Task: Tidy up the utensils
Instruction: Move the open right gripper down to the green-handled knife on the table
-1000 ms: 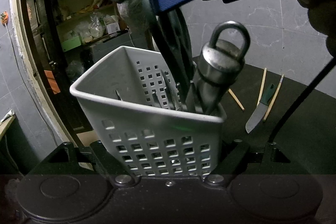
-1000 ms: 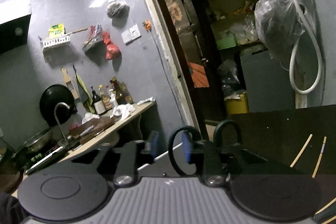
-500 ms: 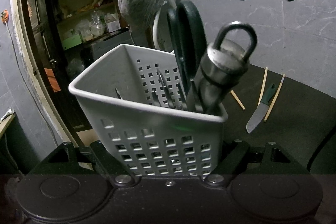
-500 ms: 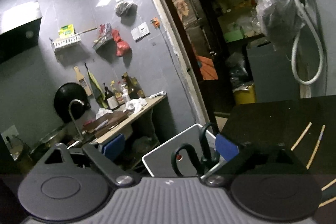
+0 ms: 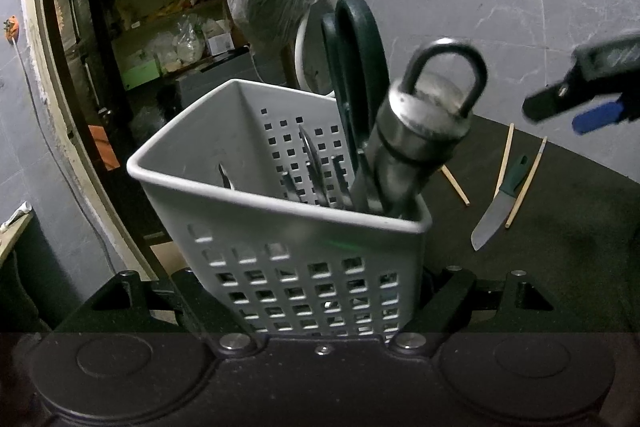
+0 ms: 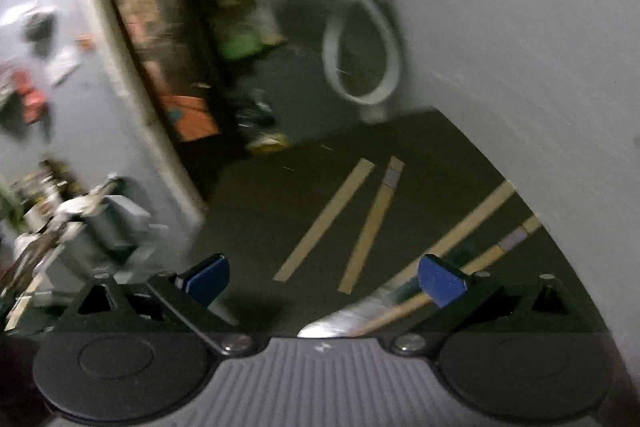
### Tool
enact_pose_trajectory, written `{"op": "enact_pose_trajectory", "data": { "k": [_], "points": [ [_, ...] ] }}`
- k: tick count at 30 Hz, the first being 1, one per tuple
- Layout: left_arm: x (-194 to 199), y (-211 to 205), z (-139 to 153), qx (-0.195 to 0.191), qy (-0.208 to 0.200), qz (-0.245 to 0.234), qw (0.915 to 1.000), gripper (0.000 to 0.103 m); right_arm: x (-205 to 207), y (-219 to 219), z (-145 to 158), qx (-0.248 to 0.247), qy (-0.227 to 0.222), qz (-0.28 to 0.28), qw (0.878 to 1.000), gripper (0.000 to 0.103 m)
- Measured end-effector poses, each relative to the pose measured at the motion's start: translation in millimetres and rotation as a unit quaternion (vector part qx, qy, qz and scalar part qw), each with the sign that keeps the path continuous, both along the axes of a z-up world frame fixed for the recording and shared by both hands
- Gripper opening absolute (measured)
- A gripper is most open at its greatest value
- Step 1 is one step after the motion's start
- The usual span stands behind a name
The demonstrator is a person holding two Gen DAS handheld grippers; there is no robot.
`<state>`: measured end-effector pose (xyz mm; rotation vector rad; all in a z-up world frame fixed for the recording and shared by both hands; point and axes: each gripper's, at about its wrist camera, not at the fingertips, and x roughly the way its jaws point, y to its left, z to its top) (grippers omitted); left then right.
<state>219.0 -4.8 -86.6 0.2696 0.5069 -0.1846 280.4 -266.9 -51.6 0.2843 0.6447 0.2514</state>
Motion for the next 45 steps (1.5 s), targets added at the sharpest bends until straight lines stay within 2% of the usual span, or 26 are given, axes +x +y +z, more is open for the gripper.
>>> {"op": "enact_pose_trajectory", "data": {
  "k": [3,8,10,12,17,24,26,30,36,45],
  "points": [
    [0,-3,1,0.006,0.001,0.001,1.0000,0.083,20,-8,-17,-0.005,0.004,-0.013,1.000,0.103],
    [1,-6,3,0.014,0.005,0.006,0.9999,0.083,53,-12,-38,0.026,0.016,-0.006,1.000,0.100],
    [2,-7,4,0.016,0.006,0.007,0.9998,0.083,62,-13,-43,0.031,0.022,-0.003,0.999,0.096],
    [1,-8,4,0.019,0.006,0.008,0.9998,0.083,72,-12,-49,0.021,0.043,-0.009,0.999,0.087],
    [2,-13,5,0.021,0.006,0.013,0.9997,0.083,85,-16,-64,0.017,0.085,-0.036,0.996,0.075],
    [-1,-13,5,0.021,0.005,0.017,0.9996,0.084,88,-17,-64,-0.011,0.086,-0.053,0.995,0.074],
    [-1,-13,5,0.021,0.005,0.017,0.9996,0.084,93,-13,-66,-0.022,0.107,-0.059,0.992,0.074],
    [-1,-13,5,0.019,0.006,0.019,0.9996,0.084,87,-3,-67,-0.045,0.100,-0.055,0.992,0.074],
    [-2,-12,5,0.019,0.006,0.019,0.9996,0.084,77,2,-66,-0.061,0.097,-0.053,0.992,0.050],
    [-1,-12,5,0.020,0.006,0.016,0.9997,0.084,78,2,-62,-0.059,0.102,-0.057,0.991,0.040]
  ]
}}
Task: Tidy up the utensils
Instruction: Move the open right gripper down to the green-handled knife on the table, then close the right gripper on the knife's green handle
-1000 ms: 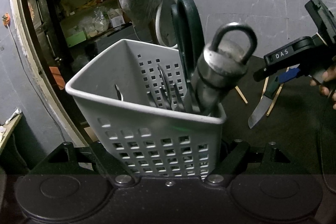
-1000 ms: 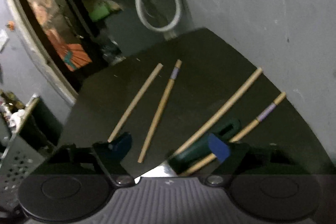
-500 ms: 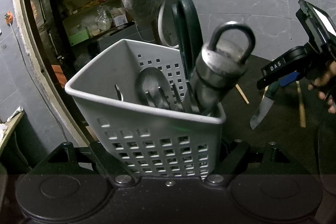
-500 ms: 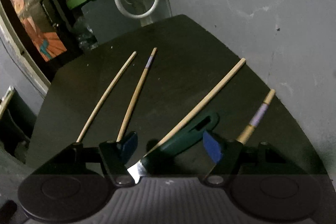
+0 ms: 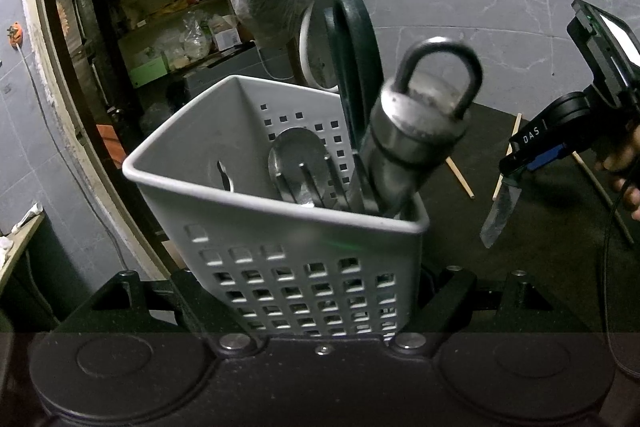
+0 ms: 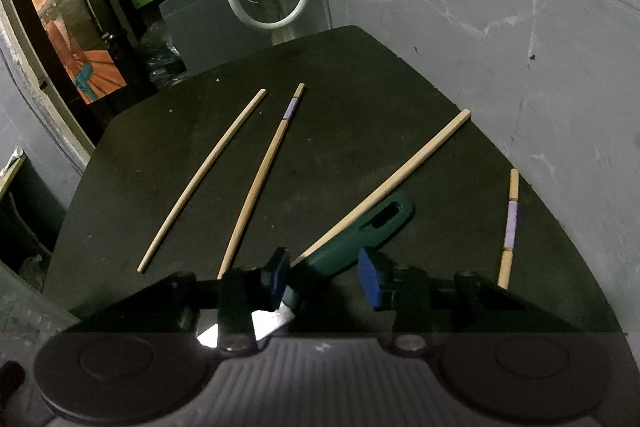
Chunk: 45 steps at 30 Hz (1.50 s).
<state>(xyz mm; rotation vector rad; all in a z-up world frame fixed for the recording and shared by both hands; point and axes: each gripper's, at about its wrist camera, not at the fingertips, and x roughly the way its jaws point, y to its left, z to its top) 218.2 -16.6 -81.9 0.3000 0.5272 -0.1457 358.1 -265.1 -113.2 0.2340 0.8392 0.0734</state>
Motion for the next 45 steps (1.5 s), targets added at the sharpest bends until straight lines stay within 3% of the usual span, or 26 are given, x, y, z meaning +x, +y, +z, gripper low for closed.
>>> {"op": "enact_pose_trajectory", "data": {
  "k": [10,23,28,31,35,39,45],
  "points": [
    [1,0,0,0.000,0.000,-0.001,1.0000,0.084,-4,-2,1,0.005,0.006,-0.010,1.000,0.034],
    [1,0,-1,0.000,-0.001,-0.002,1.0000,0.083,-13,-19,-6,0.101,0.031,-0.041,0.994,0.011],
    [2,0,-1,-0.001,-0.001,-0.002,1.0000,0.083,-18,-16,-5,0.086,0.030,-0.027,0.995,0.004],
    [2,0,-1,-0.002,-0.001,-0.003,1.0000,0.083,-18,-15,-5,0.091,0.034,-0.024,0.995,0.008],
    [2,-1,-2,-0.003,-0.002,-0.005,1.0000,0.083,-11,-16,-2,0.087,0.030,-0.041,0.995,0.035],
    [1,1,-2,-0.003,-0.002,-0.006,1.0000,0.084,3,-4,0,0.047,0.029,-0.041,0.998,0.041],
    [1,0,-2,-0.004,-0.002,-0.007,1.0000,0.084,10,26,1,-0.044,0.025,-0.023,0.998,0.041]
  ]
}}
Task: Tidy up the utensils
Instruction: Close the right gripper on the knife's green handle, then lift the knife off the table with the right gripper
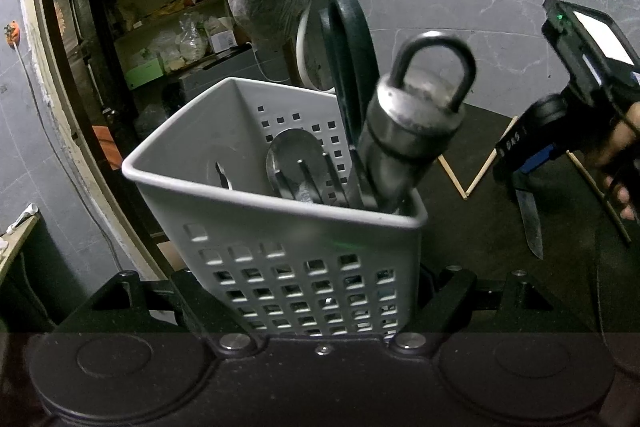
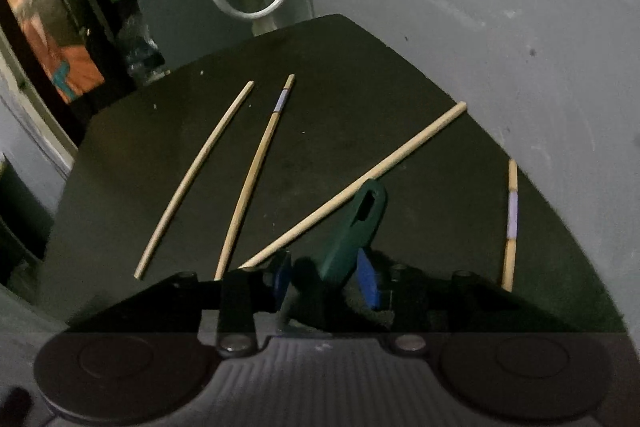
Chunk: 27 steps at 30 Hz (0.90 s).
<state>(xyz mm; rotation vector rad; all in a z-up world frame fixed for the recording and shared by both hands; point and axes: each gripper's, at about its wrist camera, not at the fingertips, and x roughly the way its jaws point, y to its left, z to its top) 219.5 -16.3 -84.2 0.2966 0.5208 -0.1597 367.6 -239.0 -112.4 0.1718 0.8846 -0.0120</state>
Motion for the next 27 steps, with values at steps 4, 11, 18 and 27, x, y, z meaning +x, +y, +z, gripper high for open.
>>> {"op": "enact_pose_trajectory", "data": {
  "k": [4,11,18,27],
  "points": [
    [0,1,0,-0.001,0.001,0.000,1.0000,0.084,-5,9,-3,-0.045,-0.008,0.009,0.999,0.031],
    [0,2,0,-0.004,0.000,0.000,1.0000,0.084,-13,-14,-2,0.044,-0.004,-0.023,0.999,0.017],
    [0,2,0,-0.004,0.001,0.000,1.0000,0.084,-26,-58,-13,0.205,0.002,-0.062,0.977,0.017],
    [0,2,0,-0.005,0.001,0.000,1.0000,0.084,-34,-89,-31,0.294,0.013,-0.072,0.953,0.018]
  ]
}}
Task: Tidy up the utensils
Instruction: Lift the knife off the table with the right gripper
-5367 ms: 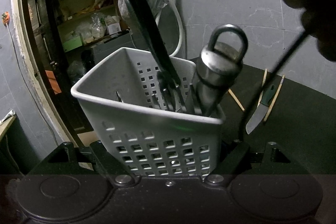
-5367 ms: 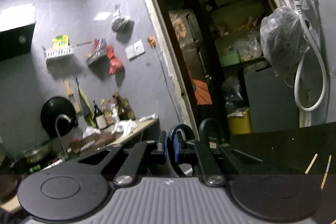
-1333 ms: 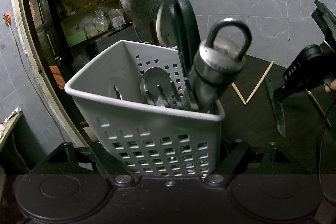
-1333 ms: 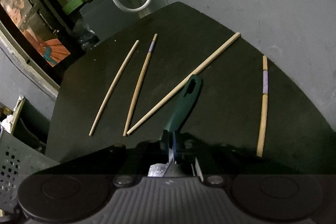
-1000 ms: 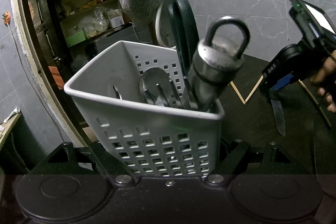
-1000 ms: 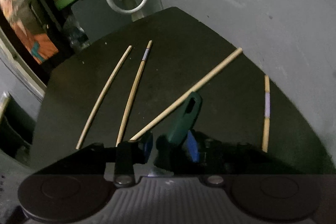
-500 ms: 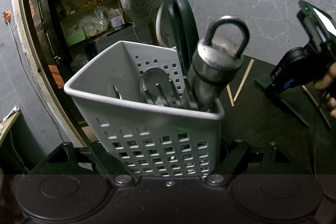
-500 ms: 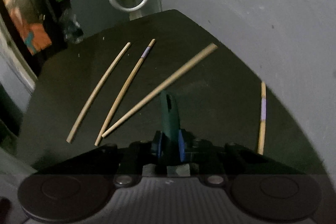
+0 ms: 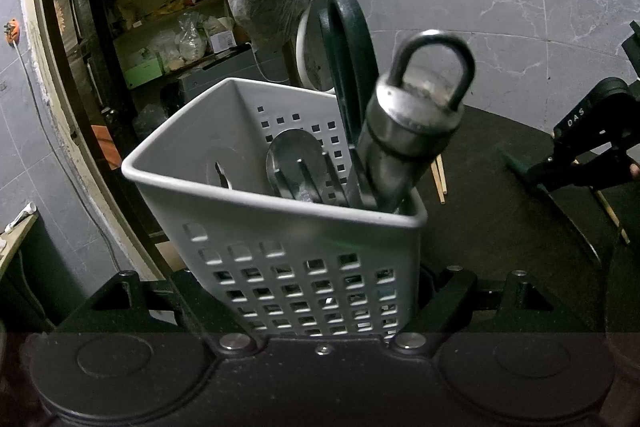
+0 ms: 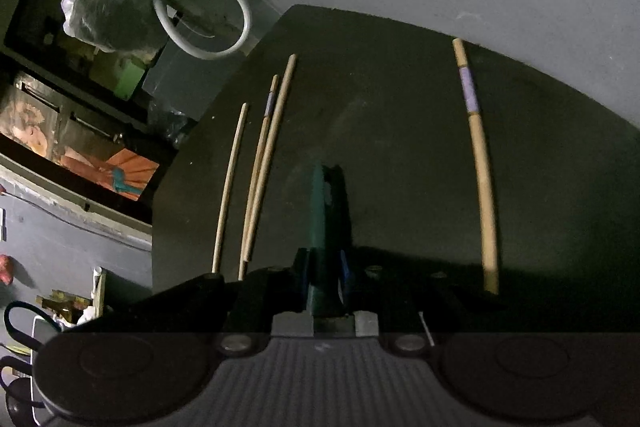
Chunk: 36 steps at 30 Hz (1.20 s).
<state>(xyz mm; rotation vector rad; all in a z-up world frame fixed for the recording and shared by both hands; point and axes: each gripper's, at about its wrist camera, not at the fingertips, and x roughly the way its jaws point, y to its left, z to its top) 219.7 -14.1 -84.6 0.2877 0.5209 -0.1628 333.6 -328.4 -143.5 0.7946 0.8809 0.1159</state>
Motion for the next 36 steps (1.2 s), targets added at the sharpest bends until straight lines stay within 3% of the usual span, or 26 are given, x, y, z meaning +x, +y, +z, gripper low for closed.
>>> {"op": "enact_pose_trajectory", "data": {
  "k": [7,19,36],
  "points": [
    [0,-1,0,0.000,0.000,0.000,1.0000,0.084,-7,-2,4,-0.018,-0.002,-0.001,1.000,0.018],
    [1,-1,-1,0.002,0.001,0.000,1.0000,0.084,-21,-23,-4,0.015,-0.003,-0.036,0.999,0.018],
    [1,-1,-1,0.003,0.001,0.000,1.0000,0.085,-36,-38,-6,0.005,-0.011,-0.049,0.999,0.018]
  ]
}}
